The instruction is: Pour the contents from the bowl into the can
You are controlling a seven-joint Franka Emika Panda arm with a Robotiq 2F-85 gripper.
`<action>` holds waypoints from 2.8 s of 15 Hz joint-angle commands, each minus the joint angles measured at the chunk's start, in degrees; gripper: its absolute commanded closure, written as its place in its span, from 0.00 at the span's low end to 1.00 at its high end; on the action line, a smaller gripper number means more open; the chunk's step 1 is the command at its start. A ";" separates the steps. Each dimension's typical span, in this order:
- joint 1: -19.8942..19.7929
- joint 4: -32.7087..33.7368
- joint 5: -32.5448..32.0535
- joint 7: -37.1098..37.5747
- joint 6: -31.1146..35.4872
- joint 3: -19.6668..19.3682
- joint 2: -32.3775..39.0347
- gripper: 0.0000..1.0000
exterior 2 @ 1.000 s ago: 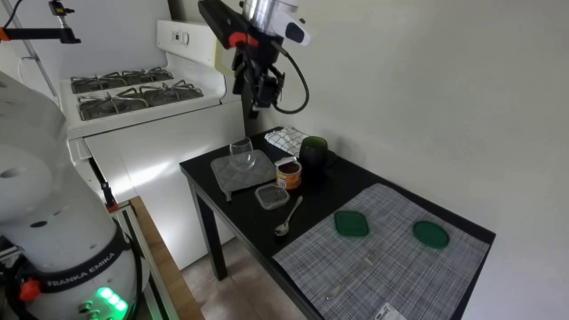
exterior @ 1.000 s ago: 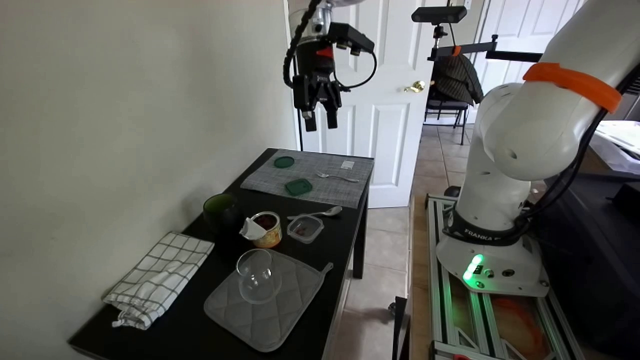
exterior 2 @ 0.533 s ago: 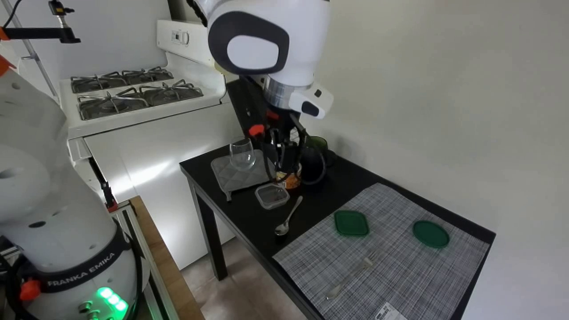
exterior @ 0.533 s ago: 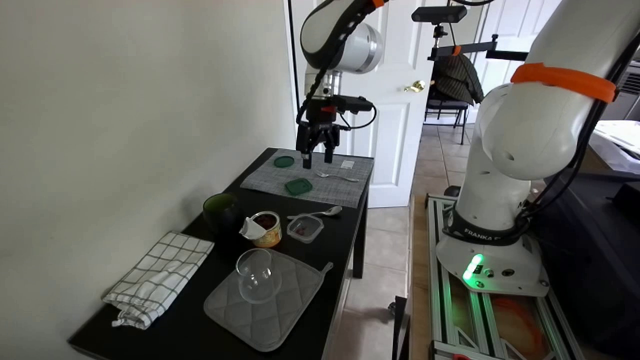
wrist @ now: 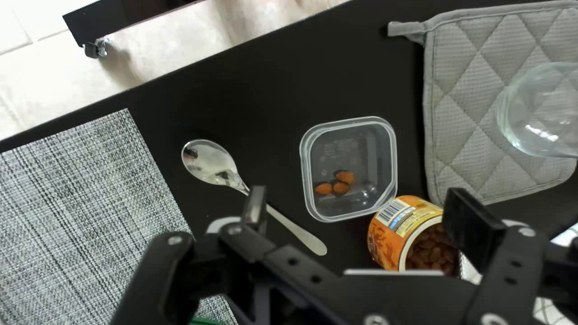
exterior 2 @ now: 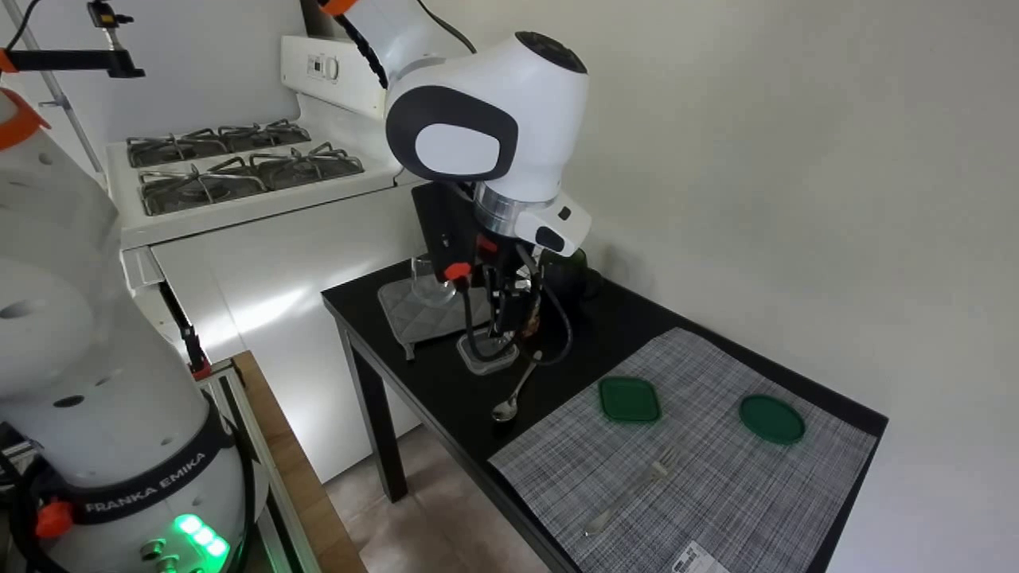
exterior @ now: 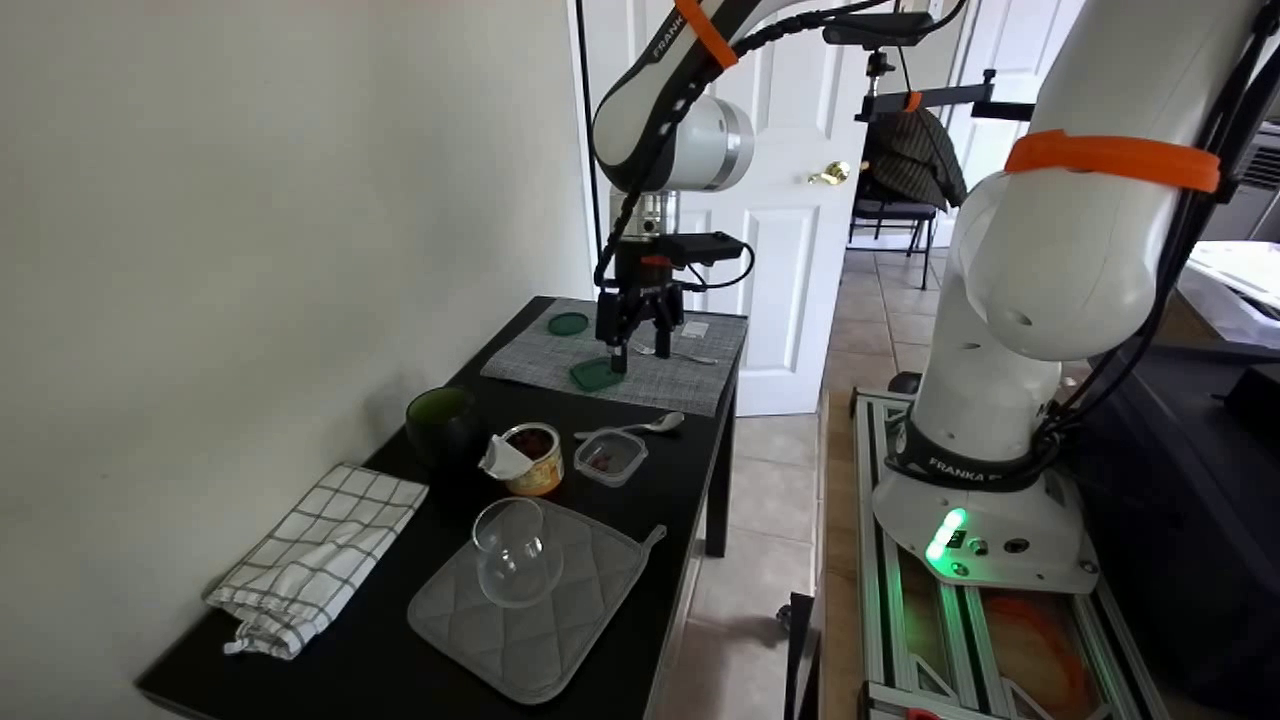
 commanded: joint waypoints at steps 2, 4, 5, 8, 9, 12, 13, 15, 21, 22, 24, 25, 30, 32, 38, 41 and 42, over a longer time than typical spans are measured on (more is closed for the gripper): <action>0.58 0.28 2.26 3.84 9.16 1.95 7.49 0.00; 0.93 0.25 3.93 4.68 15.26 2.93 11.05 0.00; 1.03 0.33 4.90 4.77 17.92 3.44 12.77 0.00; 0.73 0.45 6.62 5.34 25.64 5.45 17.55 0.02; 1.34 0.59 8.08 4.70 27.49 5.47 18.90 0.09; 1.59 1.16 9.29 4.52 29.94 7.13 22.05 0.25; 1.49 1.28 8.88 3.86 29.59 7.53 22.62 0.26; 1.10 1.60 8.31 2.54 28.35 8.23 23.51 0.30; 0.69 2.13 7.64 -0.13 28.25 9.72 25.04 0.68; 0.65 1.85 7.54 -0.44 28.43 9.66 24.61 0.76; 0.49 1.36 7.61 -1.12 28.69 9.45 23.87 0.92; -0.13 1.10 8.53 -2.14 28.73 9.77 23.20 0.95; -1.64 0.42 8.60 -3.51 27.01 9.44 20.74 0.98; -2.54 -0.20 8.83 -3.31 25.84 8.98 18.68 0.98; -5.10 -1.66 9.81 -1.25 22.51 7.53 12.00 0.98; -4.17 -1.25 2.74 4.91 19.67 5.96 9.87 0.98; -3.80 -0.79 -0.74 7.95 18.44 5.85 9.42 0.98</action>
